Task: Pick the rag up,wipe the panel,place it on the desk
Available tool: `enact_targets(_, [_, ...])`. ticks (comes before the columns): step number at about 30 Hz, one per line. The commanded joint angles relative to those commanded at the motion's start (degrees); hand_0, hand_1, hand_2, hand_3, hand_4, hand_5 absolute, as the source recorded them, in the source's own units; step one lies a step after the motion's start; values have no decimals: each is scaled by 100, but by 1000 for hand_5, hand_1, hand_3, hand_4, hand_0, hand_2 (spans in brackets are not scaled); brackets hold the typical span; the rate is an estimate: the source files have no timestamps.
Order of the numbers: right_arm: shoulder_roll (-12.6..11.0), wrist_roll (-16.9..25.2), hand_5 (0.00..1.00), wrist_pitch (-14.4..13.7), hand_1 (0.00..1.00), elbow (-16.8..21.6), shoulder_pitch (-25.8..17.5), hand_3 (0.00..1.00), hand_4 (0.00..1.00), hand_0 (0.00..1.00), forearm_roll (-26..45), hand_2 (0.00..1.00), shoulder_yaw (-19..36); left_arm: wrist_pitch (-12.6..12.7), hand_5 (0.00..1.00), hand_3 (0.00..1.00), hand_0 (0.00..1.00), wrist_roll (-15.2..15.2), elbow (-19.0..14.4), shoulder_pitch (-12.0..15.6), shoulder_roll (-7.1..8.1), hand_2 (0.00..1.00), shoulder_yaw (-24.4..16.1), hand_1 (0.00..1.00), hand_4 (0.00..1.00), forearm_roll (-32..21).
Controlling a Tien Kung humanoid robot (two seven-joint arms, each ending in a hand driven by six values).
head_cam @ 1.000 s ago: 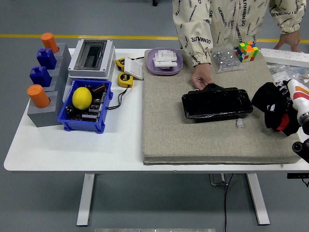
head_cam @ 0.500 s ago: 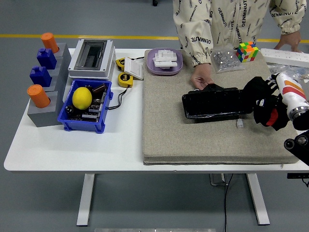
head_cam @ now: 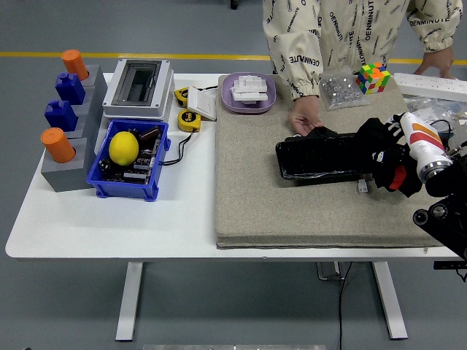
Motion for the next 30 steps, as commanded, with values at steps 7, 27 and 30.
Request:
enact_targets(7, [170, -10, 2, 2, 360, 13, 157, 424, 941, 227, -11, 411, -134, 2, 438, 561, 607, 2, 2, -7, 6, 654, 5, 641, 628, -3])
enact_targets(27, [762, -4, 2, 1, 360, -2, 444, 424, 941, 227, 59, 412, -583, 6, 438, 561, 608, 4, -4, -60, 38, 654, 21, 641, 628, -18])
enact_targets(30, [843, -3, 2, 0, 360, 10, 494, 424, 941, 228, 69, 411, -679, 6, 438, 561, 608, 4, -4, -66, 42, 654, 27, 640, 627, -17])
